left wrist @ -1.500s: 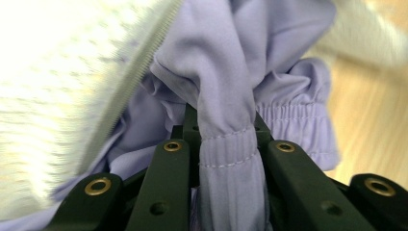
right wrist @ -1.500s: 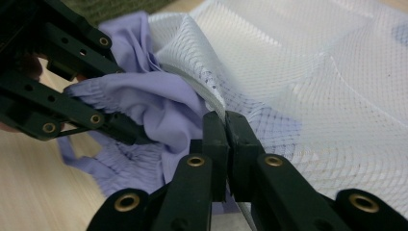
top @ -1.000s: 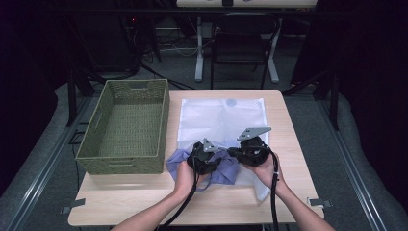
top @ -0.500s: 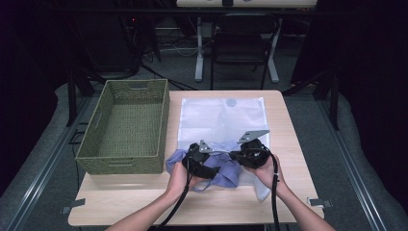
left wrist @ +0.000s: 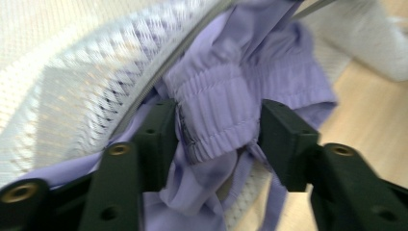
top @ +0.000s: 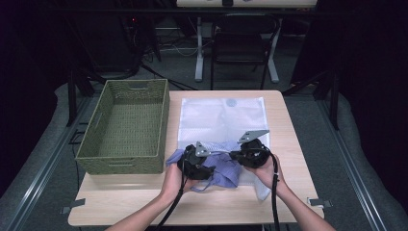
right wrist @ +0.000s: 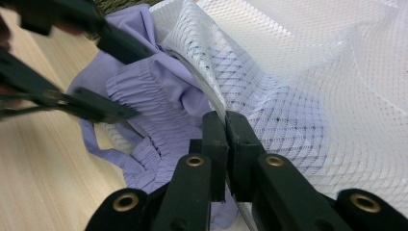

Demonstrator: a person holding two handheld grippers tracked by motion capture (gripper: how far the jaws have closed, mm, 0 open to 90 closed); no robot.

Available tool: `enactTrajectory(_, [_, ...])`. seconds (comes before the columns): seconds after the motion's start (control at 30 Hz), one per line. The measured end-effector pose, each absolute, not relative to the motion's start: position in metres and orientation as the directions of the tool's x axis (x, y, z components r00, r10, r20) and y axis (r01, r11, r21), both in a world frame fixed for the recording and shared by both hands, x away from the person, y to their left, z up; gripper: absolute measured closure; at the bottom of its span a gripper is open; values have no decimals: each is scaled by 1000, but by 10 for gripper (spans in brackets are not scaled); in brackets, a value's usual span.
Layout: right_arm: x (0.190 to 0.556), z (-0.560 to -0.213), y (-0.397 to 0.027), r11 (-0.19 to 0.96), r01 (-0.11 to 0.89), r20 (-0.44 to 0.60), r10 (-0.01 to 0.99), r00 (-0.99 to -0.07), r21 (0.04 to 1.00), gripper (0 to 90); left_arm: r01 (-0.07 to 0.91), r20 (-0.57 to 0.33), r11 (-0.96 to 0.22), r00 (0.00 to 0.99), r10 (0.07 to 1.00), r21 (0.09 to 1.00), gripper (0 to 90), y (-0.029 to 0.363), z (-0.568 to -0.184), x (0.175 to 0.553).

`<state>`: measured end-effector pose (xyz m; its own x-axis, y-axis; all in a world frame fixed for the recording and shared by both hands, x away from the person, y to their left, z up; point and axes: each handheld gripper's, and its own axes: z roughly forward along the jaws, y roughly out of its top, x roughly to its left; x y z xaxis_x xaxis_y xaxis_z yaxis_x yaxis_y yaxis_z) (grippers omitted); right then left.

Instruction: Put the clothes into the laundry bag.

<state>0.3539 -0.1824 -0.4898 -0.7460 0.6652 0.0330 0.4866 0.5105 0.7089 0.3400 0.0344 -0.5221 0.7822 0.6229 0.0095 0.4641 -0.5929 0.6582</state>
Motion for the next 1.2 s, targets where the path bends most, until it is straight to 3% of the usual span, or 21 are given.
enactTrajectory(0.13, [354,-492,-181,515,492,36,665,-746,702,875,469,-4,-583,781,624,663,743,29,-537,347])
enactTrajectory(0.2, [353,-492,-180,516,489,34,663,-748,704,876,461,-2,-582,785,619,669,793,26,-538,348])
enactTrajectory(0.47, [350,-480,-181,481,474,45,665,-745,738,878,484,-82,-482,763,642,731,824,21,-528,355])
enactTrajectory(0.63, [345,-472,-181,470,451,39,658,-752,759,878,479,-61,-466,744,666,744,822,17,-527,358])
enactTrajectory(0.83, [352,-486,-182,490,486,48,667,-744,724,878,518,-62,-483,724,687,706,735,21,-547,365])
enactTrajectory(0.93, [353,-491,-181,504,493,44,665,-745,709,877,519,-54,-495,726,685,696,611,22,-546,364])
enactTrajectory(1.07, [352,-491,-182,504,491,43,665,-745,711,877,498,-27,-520,740,672,694,370,22,-537,356])
enactTrajectory(1.2, [353,-489,-184,499,488,41,668,-743,716,877,466,-20,-540,769,639,701,290,22,-528,346])
